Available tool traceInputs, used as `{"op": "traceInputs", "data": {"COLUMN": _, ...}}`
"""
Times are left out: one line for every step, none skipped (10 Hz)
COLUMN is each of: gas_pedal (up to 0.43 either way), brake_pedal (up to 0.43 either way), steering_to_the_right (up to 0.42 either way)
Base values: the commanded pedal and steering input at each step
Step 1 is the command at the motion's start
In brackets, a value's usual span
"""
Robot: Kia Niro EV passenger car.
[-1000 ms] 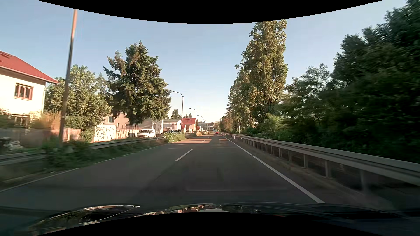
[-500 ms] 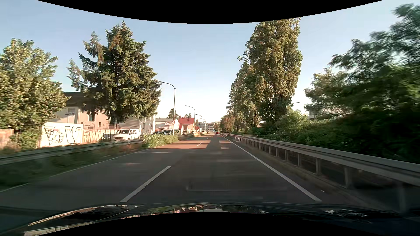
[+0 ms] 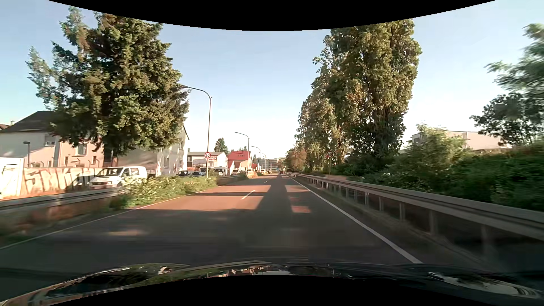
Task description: Follow the waypoints while adhering to traffic rules and regulations
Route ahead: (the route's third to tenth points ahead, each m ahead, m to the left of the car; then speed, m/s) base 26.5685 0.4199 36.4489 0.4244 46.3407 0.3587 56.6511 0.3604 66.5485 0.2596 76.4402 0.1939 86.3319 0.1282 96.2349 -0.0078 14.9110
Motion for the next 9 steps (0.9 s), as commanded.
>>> {"op": "traceInputs", "data": {"gas_pedal": 0.118, "brake_pedal": 0.0, "steering_to_the_right": 0.002}}
{"op": "traceInputs", "data": {"gas_pedal": 0.118, "brake_pedal": 0.0, "steering_to_the_right": 0.003}}
{"op": "traceInputs", "data": {"gas_pedal": 0.118, "brake_pedal": 0.0, "steering_to_the_right": 0.002}}
{"op": "traceInputs", "data": {"gas_pedal": 0.118, "brake_pedal": 0.0, "steering_to_the_right": 0.003}}
{"op": "traceInputs", "data": {"gas_pedal": 0.118, "brake_pedal": 0.0, "steering_to_the_right": 0.002}}
{"op": "traceInputs", "data": {"gas_pedal": 0.118, "brake_pedal": 0.0, "steering_to_the_right": 0.003}}
{"op": "traceInputs", "data": {"gas_pedal": 0.118, "brake_pedal": 0.0, "steering_to_the_right": 0.003}}
{"op": "traceInputs", "data": {"gas_pedal": 0.118, "brake_pedal": 0.0, "steering_to_the_right": 0.003}}
{"op": "traceInputs", "data": {"gas_pedal": 0.118, "brake_pedal": 0.0, "steering_to_the_right": 0.003}}
